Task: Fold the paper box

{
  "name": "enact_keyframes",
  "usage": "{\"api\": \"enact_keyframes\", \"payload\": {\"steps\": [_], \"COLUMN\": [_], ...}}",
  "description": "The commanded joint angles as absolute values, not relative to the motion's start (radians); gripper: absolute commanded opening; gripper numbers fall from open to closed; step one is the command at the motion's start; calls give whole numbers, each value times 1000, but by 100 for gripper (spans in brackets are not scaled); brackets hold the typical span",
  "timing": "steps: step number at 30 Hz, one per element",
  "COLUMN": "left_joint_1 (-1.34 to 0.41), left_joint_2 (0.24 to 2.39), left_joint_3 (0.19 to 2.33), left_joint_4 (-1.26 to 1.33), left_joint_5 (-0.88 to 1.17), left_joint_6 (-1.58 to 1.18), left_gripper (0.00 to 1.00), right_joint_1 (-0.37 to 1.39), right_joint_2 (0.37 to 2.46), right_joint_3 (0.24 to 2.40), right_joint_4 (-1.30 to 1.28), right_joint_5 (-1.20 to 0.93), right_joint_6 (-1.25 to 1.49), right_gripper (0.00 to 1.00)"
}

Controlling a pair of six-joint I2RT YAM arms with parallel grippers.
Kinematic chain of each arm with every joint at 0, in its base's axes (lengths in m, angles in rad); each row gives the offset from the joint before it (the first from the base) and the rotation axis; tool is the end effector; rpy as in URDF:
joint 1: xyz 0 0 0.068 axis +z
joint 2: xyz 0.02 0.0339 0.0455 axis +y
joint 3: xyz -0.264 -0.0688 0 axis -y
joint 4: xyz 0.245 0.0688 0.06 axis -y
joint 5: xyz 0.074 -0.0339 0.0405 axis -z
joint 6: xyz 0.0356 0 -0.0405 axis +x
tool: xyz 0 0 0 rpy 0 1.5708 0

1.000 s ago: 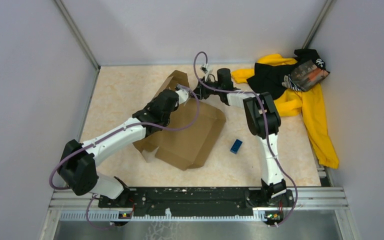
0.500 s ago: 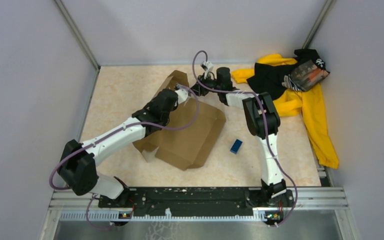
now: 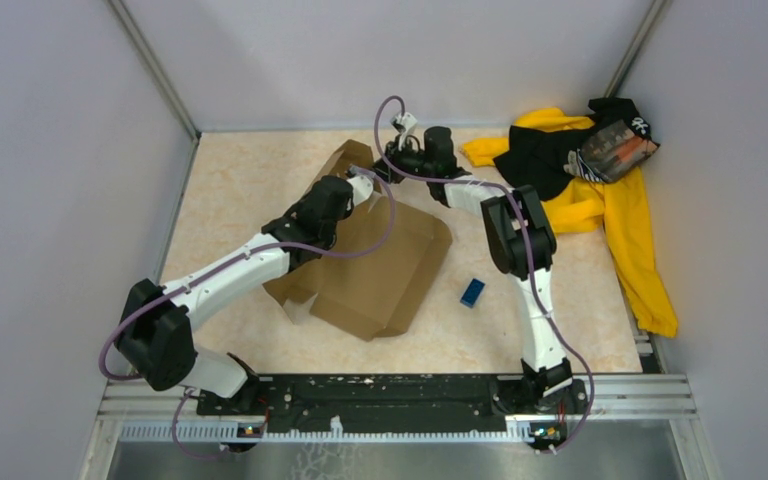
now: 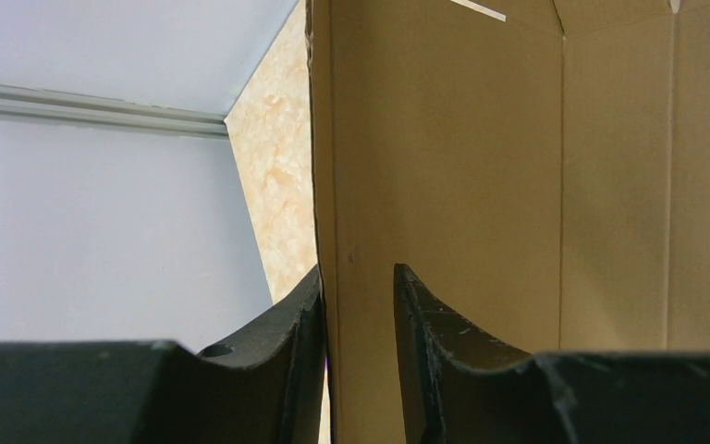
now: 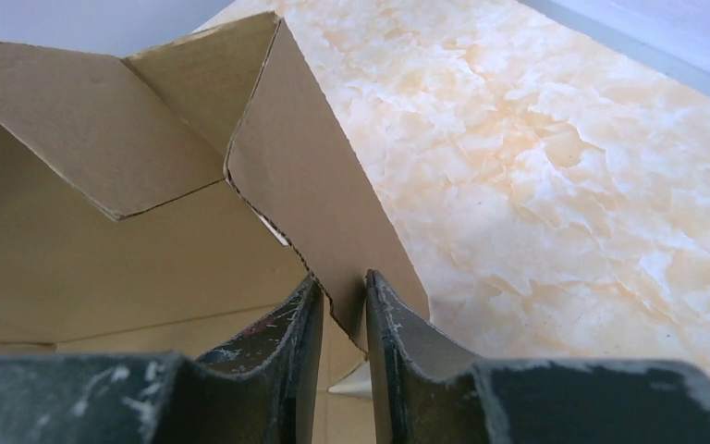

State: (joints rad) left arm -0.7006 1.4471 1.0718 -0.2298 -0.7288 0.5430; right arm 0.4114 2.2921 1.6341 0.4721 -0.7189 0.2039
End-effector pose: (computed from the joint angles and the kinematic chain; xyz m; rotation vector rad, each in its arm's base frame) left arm 0.2600 -0.1882 0.2843 0.8565 1.8952 0.6913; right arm 0.4708 0.2310 0.1908 -0.7246 1.6860 1.0675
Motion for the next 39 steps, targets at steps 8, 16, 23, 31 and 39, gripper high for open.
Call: {"api": "enact_keyframes", "payload": {"steps": [8, 16, 23, 31, 39], "left_joint_1": [-694, -693, -692, -692, -692], "left_joint_2": [1419, 1419, 1419, 1420, 1417], "left_joint_3": [1060, 1060, 1060, 1061, 1062], "left_joint_4": [-202, -204, -206, -206, -206], "left_joint_5": [-713, -717, -716, -715, -713], "left_joint_6": [525, 524, 521, 518, 518], "left_gripper": [38, 38, 38, 38, 38], "right_joint_1": [431, 435, 437, 441, 444], "right_joint_2": [2296, 2262, 2237, 2215, 2186], "right_joint_3": [1676, 1649, 1623, 1625, 1620], "right_joint_4": [469, 489, 514, 514, 505], "right_joint_5": [-673, -670, -673, -679, -677], "right_joint_6": [148, 147, 150, 145, 136], "right_gripper": [15, 10, 5, 2, 1]}}
